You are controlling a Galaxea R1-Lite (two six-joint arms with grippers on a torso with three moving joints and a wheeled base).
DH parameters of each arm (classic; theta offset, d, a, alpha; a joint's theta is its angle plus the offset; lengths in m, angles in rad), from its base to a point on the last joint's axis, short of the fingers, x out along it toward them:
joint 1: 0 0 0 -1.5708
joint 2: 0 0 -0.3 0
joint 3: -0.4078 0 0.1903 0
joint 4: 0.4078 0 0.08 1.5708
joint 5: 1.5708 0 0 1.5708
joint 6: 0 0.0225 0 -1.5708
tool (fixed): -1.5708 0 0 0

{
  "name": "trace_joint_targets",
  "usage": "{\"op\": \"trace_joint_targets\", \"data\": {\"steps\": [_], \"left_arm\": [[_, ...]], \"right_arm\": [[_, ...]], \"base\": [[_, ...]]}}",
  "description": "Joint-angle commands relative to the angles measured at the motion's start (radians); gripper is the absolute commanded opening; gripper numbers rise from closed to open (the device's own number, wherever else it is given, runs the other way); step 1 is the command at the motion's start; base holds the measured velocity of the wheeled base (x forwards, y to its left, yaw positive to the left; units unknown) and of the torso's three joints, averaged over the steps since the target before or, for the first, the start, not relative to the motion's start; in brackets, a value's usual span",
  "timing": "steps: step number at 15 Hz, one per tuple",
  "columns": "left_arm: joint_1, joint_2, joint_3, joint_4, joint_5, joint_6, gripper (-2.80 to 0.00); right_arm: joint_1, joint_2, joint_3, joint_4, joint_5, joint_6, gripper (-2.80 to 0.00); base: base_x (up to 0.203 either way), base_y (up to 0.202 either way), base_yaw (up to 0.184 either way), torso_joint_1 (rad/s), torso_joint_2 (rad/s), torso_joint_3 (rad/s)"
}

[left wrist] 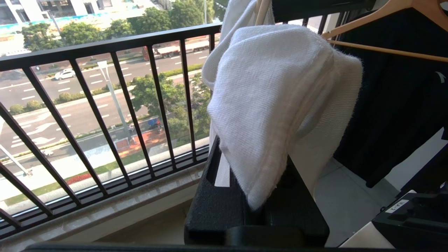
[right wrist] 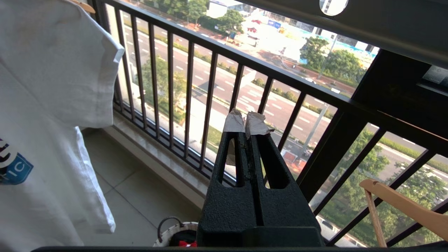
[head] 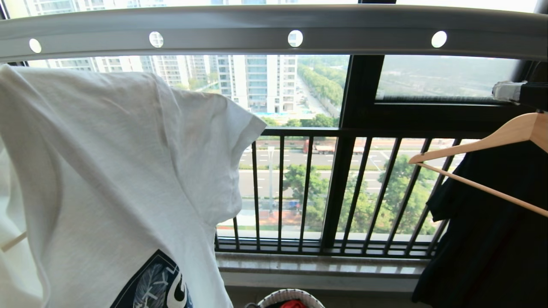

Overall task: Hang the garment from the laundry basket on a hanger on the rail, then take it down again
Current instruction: Hang the clothes rack on the clothesline

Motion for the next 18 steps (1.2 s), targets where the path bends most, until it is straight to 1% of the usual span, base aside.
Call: {"op": "trace_joint_targets", "data": {"steps": [1, 4, 8, 9, 12, 13, 14, 18], "left_arm": [[0.0, -0.004, 0.003, 0.002, -0.002, -0.002, -2.8], [0.0, 0.006, 0.004, 0.002, 0.0, -0.005, -2.8], [0.0, -0.013, 0.014, 0.002, 0.021, -0.008, -2.8], [0.001, -0.01, 0.025, 0.001, 0.045, -0.008, -2.8], [0.002, 0.019, 0.052, -0.007, 0.189, -0.011, -2.8], [0.002, 0.027, 0.055, -0.007, 0.21, -0.03, -2.8], [0.002, 0.034, 0.058, -0.006, 0.216, -0.048, -2.8], [0.002, 0.082, 0.069, -0.012, 0.255, -0.049, -2.8]], "right_arm": [[-0.001, -0.016, -0.001, -0.005, -0.003, -0.008, -2.8], [0.0, -0.041, -0.001, 0.01, 0.001, -0.003, -2.8], [0.0, -0.033, -0.011, 0.032, 0.002, -0.005, -2.8], [0.0, -0.025, -0.013, 0.032, 0.002, -0.004, -2.8], [0.0, -0.005, -0.021, 0.032, 0.002, -0.003, -2.8], [0.0, 0.0, -0.026, 0.033, 0.002, -0.003, -2.8], [0.0, 0.004, -0.027, 0.033, 0.002, -0.003, -2.8], [0.0, 0.007, -0.025, 0.033, 0.002, -0.003, -2.8]], "base": [[0.0, 0.0, 0.0, 0.0, 0.0, 0.0], [0.0, 0.0, 0.0, 0.0, 0.0, 0.0], [0.0, 0.0, 0.0, 0.0, 0.0, 0.0], [0.0, 0.0, 0.0, 0.0, 0.0, 0.0], [0.0, 0.0, 0.0, 0.0, 0.0, 0.0], [0.0, 0.0, 0.0, 0.0, 0.0, 0.0], [0.0, 0.0, 0.0, 0.0, 0.0, 0.0], [0.0, 0.0, 0.0, 0.0, 0.0, 0.0]]}}
